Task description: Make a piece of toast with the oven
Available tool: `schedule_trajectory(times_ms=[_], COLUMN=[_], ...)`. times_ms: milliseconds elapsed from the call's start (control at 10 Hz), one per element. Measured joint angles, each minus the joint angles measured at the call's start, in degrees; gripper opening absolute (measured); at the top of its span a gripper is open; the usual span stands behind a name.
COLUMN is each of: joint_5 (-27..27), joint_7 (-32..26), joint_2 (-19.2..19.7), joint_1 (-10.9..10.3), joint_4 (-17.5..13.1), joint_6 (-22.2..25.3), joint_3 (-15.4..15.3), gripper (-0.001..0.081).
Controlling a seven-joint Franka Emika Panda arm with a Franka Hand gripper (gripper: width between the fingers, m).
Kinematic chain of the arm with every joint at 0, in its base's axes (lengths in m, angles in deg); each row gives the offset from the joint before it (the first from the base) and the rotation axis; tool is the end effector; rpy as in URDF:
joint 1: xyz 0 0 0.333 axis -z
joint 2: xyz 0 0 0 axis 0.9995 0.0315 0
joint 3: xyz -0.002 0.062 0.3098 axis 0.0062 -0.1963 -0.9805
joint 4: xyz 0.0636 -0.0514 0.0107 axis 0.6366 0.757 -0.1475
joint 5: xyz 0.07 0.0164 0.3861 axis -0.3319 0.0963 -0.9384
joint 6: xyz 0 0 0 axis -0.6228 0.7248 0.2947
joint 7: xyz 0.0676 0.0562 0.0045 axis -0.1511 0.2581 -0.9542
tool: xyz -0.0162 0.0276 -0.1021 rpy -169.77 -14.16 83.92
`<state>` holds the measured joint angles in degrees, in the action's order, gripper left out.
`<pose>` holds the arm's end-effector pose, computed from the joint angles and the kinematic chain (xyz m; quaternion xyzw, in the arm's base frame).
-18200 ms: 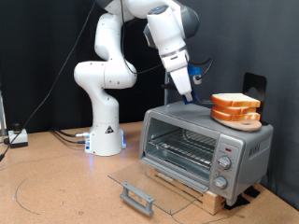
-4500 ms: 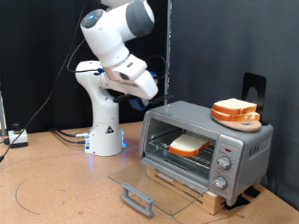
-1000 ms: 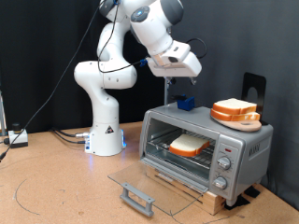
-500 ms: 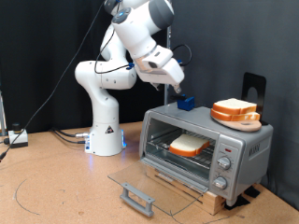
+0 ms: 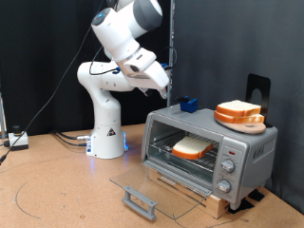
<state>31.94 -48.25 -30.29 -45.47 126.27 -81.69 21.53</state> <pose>0.3368 -0.0151 0.4277 -0.8420 -0.4434 -0.1706 0.2556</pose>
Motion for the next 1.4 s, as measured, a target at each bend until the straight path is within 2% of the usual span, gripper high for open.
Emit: schedule_trajectory(times_ms=[300,400,500,700,900,1000,1100,1200,1400], joint_5=[2.77,2.58,1.39,-1.04,-1.04,-1.04,-0.87,0.90,1.86], joint_7=[-2.21,-2.08,1.95,15.66,28.22,32.36,30.67,34.33,49.64], joint_2=[6.68,6.49,6.04,4.18,3.07,2.88,2.91,2.98,3.00], joint_1=[3.11,3.07,3.09,3.62,5.97,7.51,7.44,7.66,8.79], joint_4=[-4.23,-4.03,-3.67,-2.96,-2.73,-2.51,-2.53,-2.86,-4.27], joint_6=[-0.02,0.00,-0.04,-2.39,-7.76,-9.60,-8.75,-6.26,-2.90], joint_3=[0.80,0.72,0.60,-0.38,-2.29,-3.80,-3.72,-3.87,-5.49], gripper=[0.0807,0.0807,0.0807,0.0807,0.0807,0.0807,0.0807,0.0807,0.0807])
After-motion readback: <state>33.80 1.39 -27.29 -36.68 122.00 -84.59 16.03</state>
